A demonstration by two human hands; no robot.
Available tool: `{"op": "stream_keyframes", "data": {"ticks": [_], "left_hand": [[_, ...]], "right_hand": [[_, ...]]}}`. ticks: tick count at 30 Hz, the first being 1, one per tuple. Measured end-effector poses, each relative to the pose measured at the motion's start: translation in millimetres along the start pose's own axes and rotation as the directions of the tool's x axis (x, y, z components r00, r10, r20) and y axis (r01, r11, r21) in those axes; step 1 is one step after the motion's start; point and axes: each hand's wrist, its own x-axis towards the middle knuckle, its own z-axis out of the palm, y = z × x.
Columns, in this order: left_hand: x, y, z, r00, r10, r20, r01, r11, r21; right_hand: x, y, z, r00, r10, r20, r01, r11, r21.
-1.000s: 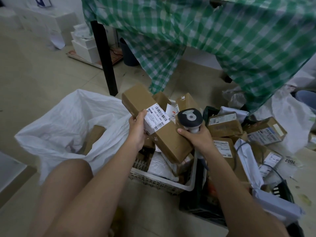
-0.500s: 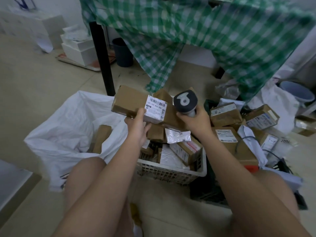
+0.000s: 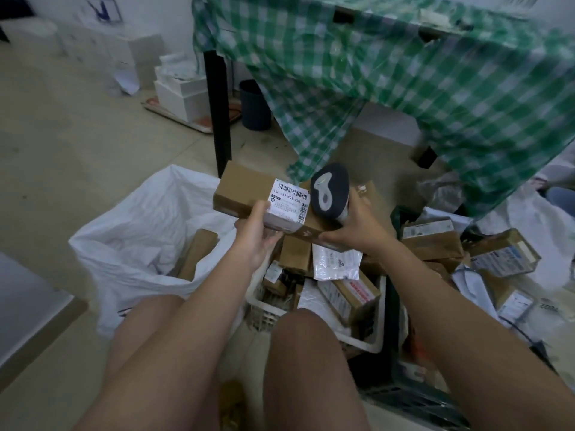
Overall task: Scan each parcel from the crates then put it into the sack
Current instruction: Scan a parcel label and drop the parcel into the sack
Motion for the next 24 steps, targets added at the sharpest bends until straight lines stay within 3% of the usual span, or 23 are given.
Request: {"op": "stream_keyframes", "data": {"ticks": [5, 7, 10, 12, 14, 17, 21, 24], "left_hand": [[22.4, 17.3, -17.0, 0.985, 0.128, -0.113, -0.11, 0.982, 0.156], [23.6, 26.2, -27.9, 0.978, 0.165, -0.128, -0.118, 0.943, 0.311], [21.8, 30.7, -39.2, 0.996, 0.084, -0.032, -0.038, 0.716, 0.697], [21.6, 31.6, -39.4, 1.0, -0.017, 0.025, -0.009, 0.609, 0.793], [19.9, 28.5, -37.5, 0.993, -0.103, 0.056, 0.014, 0.577, 0.816], [15.4, 14.5, -36.2, 0.992, -0.112, 0.051, 0.029, 0.615, 0.788], [10.9, -4.0, -28.4, 0.996, -0.04, 0.077, -0.033, 0.643, 0.765], [13.9, -15.0, -23.7, 0.993, 0.073, 0.09, -0.116, 0.645, 0.755]], "right_hand": [[5.9, 37.2, 0.8, 0.996, -0.073, -0.048, 0.076, 0.996, 0.056], [3.3, 51.7, -2.1, 0.994, -0.093, -0.048, 0.095, 0.995, 0.029], [3.0, 65.5, -6.9, 0.994, -0.105, -0.023, 0.104, 0.994, -0.014], [5.3, 68.6, -10.4, 0.99, -0.138, 0.008, 0.138, 0.987, -0.084], [5.4, 70.3, -13.0, 0.986, -0.161, 0.035, 0.164, 0.979, -0.119], [2.5, 72.9, -17.1, 0.987, -0.151, 0.049, 0.156, 0.976, -0.15], [-2.6, 79.2, -23.1, 0.997, -0.07, 0.012, 0.071, 0.98, -0.188], [-12.3, 80.1, -24.7, 0.987, -0.079, -0.139, 0.075, 0.997, -0.029]]}}
